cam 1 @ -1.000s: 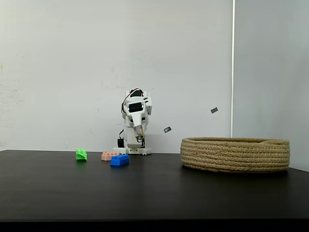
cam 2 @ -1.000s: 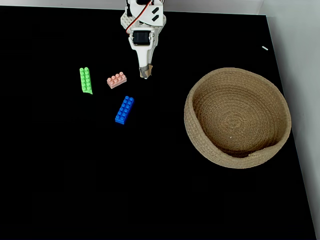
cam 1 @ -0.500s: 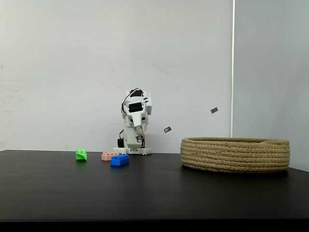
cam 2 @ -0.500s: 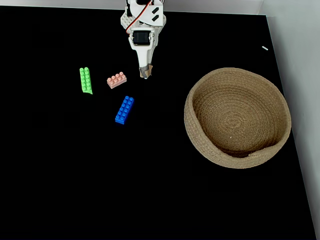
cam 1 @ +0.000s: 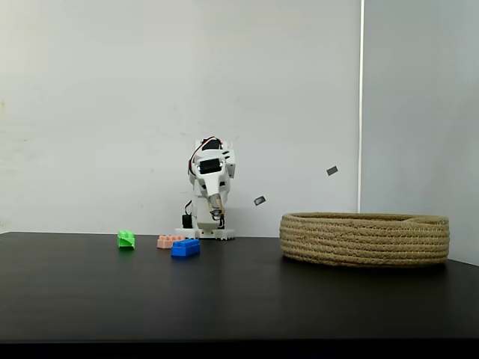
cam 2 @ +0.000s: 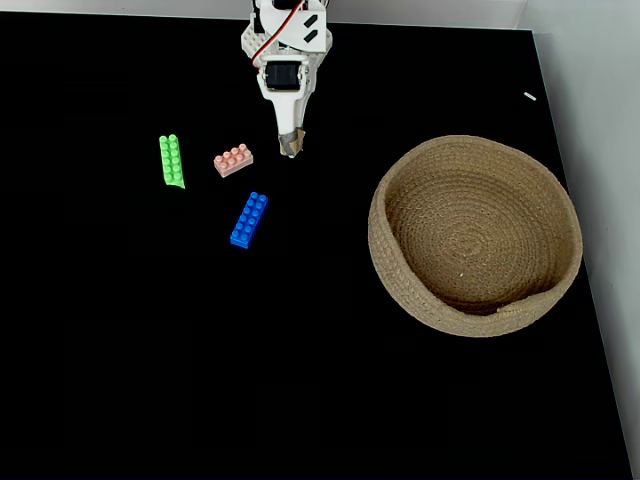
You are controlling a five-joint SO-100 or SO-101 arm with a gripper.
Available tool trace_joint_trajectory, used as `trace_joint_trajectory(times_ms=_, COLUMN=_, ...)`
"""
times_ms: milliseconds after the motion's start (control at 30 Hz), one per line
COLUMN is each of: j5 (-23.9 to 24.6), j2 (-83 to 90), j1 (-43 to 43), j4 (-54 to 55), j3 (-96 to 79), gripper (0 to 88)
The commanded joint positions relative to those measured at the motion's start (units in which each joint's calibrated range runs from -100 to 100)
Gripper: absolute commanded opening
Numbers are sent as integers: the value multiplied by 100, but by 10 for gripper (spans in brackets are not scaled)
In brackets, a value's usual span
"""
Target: Place the lego blocks in the tray
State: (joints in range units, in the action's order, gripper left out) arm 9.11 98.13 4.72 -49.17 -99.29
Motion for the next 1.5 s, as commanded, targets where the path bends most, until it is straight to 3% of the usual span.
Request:
trace_joint_trajectory(times_ms=0, j5=15, j2=58, j1=80, j4=81, j3=-71, gripper=2)
trace_joint_trajectory(times_ms=1467, j5=73, j2=58, j1=113, j4=81, j3=-71, gripper=2)
